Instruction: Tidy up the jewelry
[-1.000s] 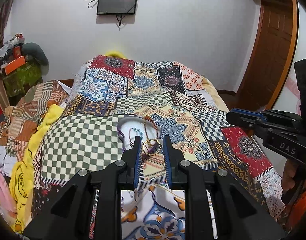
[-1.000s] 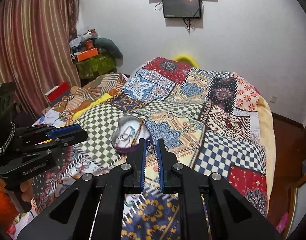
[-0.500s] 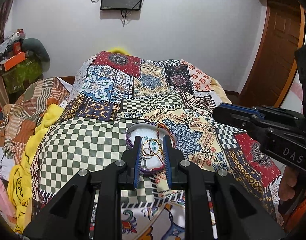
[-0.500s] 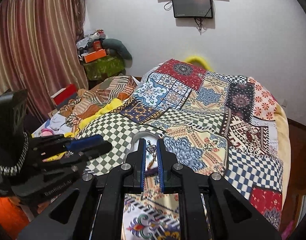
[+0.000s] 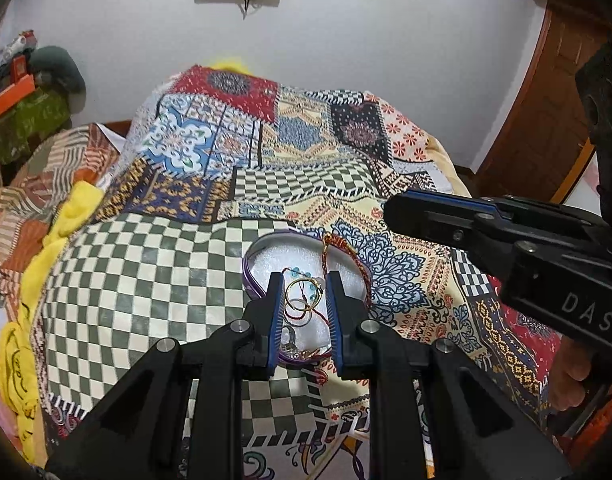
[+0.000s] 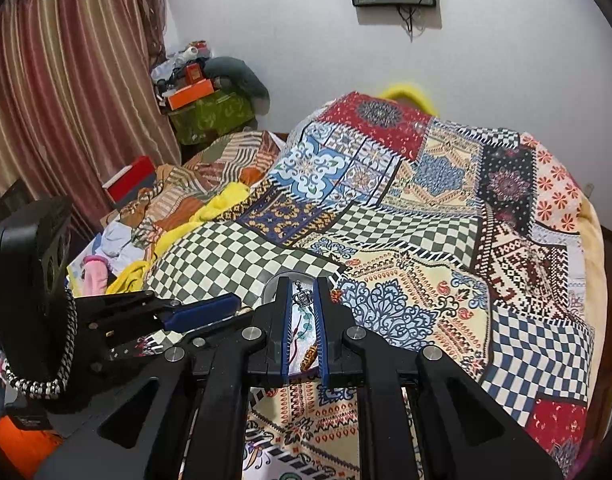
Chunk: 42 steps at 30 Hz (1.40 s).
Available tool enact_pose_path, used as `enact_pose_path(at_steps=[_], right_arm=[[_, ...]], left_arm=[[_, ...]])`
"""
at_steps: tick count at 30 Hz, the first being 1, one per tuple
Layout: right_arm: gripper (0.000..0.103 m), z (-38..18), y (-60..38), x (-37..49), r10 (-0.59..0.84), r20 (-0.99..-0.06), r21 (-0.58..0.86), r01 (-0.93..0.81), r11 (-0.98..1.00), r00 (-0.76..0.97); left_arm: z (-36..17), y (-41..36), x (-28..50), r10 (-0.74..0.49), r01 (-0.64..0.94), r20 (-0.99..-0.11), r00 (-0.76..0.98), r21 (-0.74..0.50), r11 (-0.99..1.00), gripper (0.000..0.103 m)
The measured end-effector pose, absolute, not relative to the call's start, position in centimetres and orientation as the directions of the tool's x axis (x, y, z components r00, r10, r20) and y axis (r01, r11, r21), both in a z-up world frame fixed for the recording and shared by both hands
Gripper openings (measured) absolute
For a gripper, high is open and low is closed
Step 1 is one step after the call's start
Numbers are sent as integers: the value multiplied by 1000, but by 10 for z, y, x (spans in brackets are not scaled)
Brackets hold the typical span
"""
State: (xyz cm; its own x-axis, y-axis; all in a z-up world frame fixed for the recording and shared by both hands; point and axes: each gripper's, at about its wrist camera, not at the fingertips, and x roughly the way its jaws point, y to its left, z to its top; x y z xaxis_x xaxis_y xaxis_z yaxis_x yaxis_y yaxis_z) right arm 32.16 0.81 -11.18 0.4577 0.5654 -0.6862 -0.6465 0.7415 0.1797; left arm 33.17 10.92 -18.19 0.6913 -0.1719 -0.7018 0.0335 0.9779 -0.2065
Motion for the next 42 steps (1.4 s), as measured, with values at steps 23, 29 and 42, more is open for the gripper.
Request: enact_pose_path(at_steps=[23, 29, 42], right_arm=[[17, -133, 21, 348, 554, -764, 247, -644, 724, 329], [18, -113, 7, 330, 543, -730, 200, -629, 751, 415], [18, -33, -29, 246, 541, -564, 84, -609, 789, 623]], left_arm=[[-202, 99, 340, -161, 58, -752, 640, -161, 985, 20], [-185, 104, 328, -150, 34, -735, 661, -170, 985, 20], [-88, 106, 252, -69, -2, -596, 800, -118, 993, 21]])
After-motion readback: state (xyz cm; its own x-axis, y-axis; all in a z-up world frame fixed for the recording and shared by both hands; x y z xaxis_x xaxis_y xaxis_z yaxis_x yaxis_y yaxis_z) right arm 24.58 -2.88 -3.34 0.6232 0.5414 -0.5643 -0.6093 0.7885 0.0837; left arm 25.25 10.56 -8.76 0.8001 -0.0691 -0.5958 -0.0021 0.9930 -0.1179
